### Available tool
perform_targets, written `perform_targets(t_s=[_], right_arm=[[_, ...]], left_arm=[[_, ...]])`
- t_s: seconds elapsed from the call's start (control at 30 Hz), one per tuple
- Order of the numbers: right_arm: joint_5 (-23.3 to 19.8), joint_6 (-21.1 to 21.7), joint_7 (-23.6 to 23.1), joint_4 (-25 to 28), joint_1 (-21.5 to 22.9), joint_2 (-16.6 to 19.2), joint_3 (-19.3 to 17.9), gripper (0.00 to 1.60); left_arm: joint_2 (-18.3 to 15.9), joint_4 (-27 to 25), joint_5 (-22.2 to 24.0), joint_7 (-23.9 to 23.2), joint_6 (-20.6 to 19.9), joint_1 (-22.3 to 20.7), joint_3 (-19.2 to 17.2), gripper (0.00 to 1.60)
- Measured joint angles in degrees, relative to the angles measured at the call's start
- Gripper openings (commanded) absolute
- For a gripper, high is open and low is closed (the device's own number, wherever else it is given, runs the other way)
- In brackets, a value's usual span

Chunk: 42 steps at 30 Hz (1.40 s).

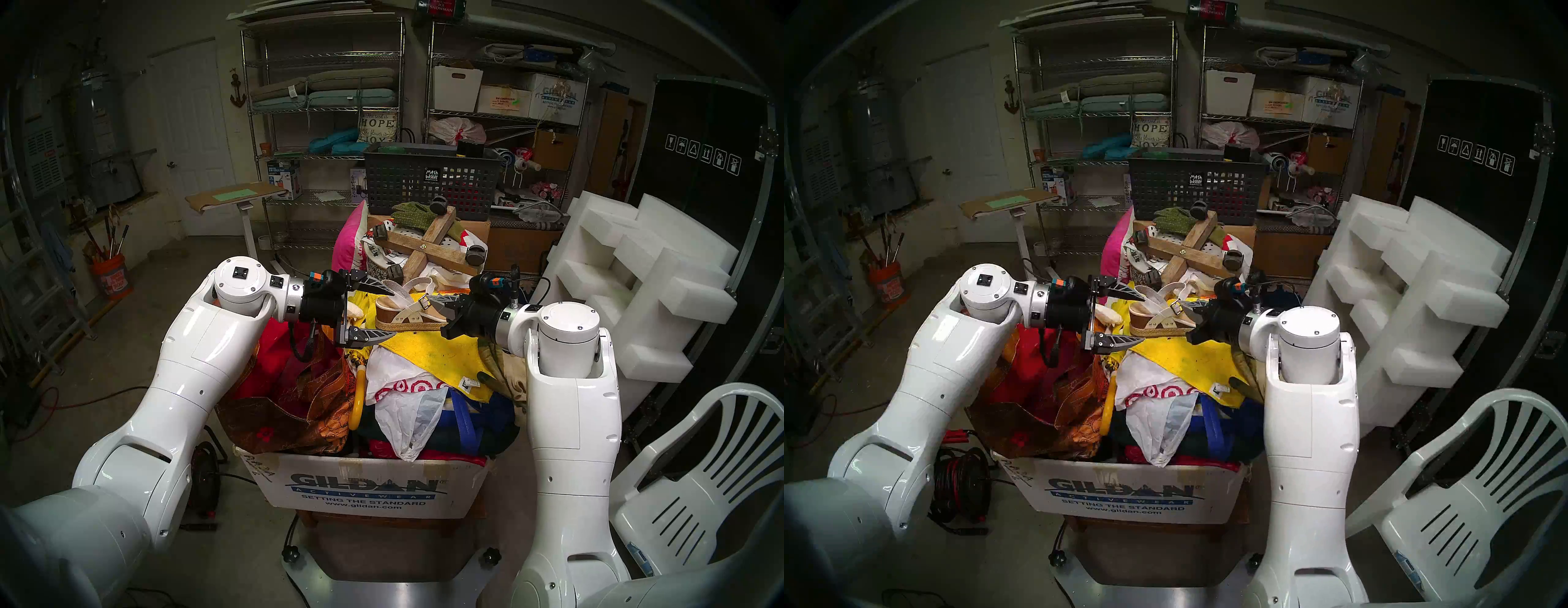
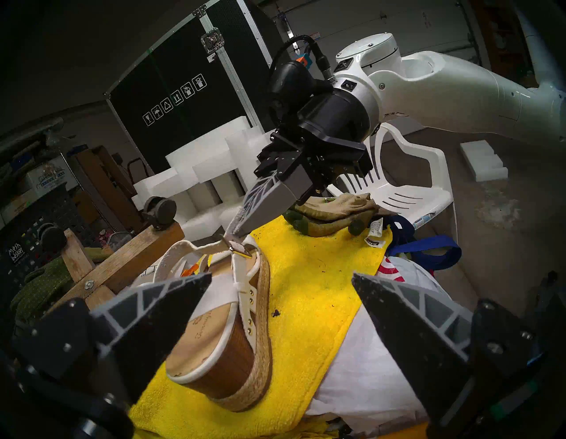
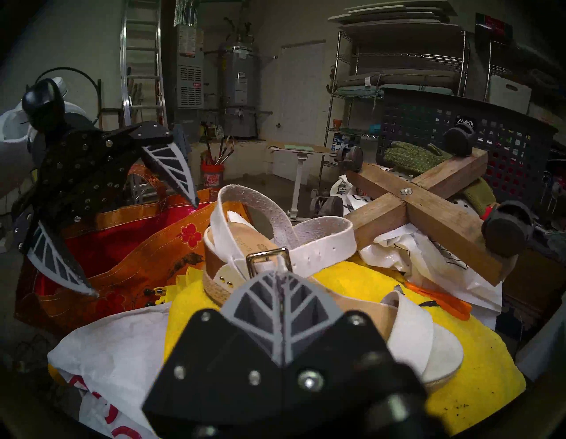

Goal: Unbuckle a shoe

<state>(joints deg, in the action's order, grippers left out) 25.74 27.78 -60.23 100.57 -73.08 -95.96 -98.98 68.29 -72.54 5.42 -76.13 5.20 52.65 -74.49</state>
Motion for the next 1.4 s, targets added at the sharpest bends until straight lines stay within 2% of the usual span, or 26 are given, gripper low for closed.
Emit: perform_targets(t_s=[0.13,0.3,0.9,1.4], right_arm=[[-0.8,-0.2,-2.6,0.3,-0.1,0.6,0.0,0.00],[-1.1,-0.3,-3.7,1.0,-0.4,1.0,-0.1,0.00],[-0.7,-0.3,-2.3,2.4,-1.0,0.3,-0.9,0.00],[0.4,1.2,-1.6,2.7,-1.2,0.3,-0.1,0.00]], left_arm=[[0.0,0.0,0.0,0.0,0.0,0.0,0.0,1.60],[0.0,0.0,0.0,0.0,0.0,0.0,0.0,1.60],[0.0,0.0,0.0,0.0,0.0,0.0,0.0,1.60],[0.0,0.0,0.0,0.0,0.0,0.0,0.0,1.60]])
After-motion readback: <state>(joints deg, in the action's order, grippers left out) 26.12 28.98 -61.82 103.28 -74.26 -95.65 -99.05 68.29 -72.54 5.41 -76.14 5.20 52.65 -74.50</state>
